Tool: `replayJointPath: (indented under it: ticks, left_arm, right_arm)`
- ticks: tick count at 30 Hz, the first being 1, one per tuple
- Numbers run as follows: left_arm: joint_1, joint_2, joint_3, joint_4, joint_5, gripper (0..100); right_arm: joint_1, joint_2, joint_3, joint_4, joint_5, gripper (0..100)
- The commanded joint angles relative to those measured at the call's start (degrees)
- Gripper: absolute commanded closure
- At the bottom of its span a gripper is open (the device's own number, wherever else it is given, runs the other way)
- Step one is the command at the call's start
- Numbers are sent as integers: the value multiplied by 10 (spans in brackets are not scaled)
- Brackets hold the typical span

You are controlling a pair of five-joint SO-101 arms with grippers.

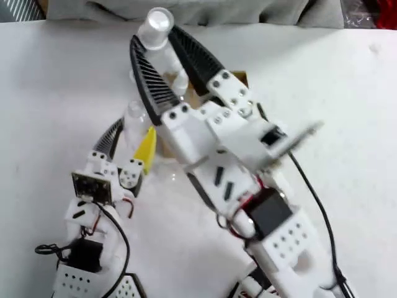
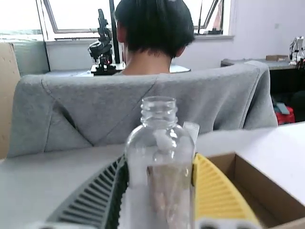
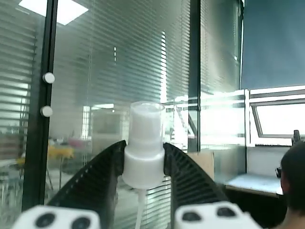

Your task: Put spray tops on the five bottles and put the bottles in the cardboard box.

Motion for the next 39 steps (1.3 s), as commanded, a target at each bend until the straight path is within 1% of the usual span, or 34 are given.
replayJointPath:
  ticks: [1, 11, 18, 21, 27, 31, 39]
  left_arm:
    - [1, -11, 2, -16, 6, 980]
    - [0, -11, 5, -16, 6, 980]
    - [-1, -11, 5, -16, 6, 980]
    - [-1, -11, 5, -16, 6, 980]
    - [-1, -11, 5, -16, 6, 980]
    - [-1, -11, 5, -16, 6, 980]
    - [-1, -11, 5, -16, 6, 980]
  right_arm:
    - [-2, 42, -7, -11, 0, 984]
    - [-2, 79, -10, 17, 1, 984]
    - [-2, 78, -47, 111, 1, 984]
    - [0, 80, -57, 130, 0, 984]
    - [0, 71, -59, 124, -4, 984]
    - [0, 51, -55, 100, -5, 984]
    - [-2, 50, -54, 97, -5, 984]
